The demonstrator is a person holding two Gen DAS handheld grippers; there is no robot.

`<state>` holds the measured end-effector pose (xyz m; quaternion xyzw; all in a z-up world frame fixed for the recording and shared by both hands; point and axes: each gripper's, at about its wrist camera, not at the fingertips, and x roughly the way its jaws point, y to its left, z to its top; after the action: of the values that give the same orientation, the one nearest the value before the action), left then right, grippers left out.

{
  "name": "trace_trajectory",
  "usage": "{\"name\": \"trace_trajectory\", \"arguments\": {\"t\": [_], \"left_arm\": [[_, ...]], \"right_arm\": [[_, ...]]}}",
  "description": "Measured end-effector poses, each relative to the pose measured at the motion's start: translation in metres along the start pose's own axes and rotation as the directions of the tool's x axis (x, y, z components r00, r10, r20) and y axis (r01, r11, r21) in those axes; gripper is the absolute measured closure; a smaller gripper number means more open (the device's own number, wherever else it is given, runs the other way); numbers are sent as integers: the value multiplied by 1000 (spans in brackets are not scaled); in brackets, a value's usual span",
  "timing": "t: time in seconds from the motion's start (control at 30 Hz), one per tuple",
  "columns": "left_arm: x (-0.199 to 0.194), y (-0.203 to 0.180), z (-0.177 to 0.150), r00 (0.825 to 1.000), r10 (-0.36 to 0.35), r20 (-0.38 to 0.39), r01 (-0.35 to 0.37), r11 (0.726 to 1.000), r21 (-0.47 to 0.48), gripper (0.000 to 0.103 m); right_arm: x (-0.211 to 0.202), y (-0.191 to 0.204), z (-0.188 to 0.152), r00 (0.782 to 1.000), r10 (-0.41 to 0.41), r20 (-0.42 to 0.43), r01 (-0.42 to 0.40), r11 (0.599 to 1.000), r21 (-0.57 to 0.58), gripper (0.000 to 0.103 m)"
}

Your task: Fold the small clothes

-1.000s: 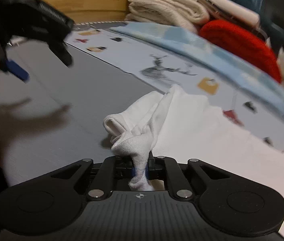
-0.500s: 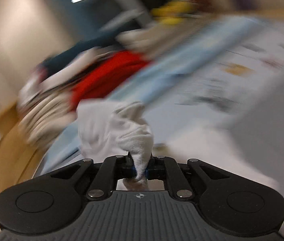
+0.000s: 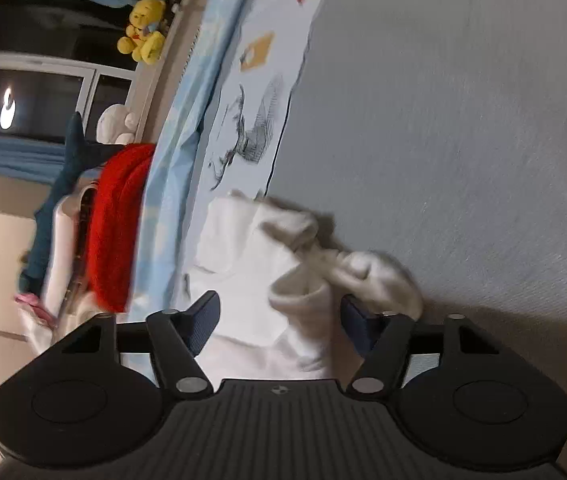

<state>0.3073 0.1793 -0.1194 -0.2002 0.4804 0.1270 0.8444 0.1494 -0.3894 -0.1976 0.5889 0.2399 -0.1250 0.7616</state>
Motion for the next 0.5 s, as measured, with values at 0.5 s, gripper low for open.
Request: {"name": "trace_trajectory", "arguments": {"t": [0.5], "left_arm": [[-8, -74, -32, 996, -89, 22, 80, 963, 259, 9]], "right_arm": [[5, 67, 17, 987, -159, -3, 137, 860, -492, 59]]}}
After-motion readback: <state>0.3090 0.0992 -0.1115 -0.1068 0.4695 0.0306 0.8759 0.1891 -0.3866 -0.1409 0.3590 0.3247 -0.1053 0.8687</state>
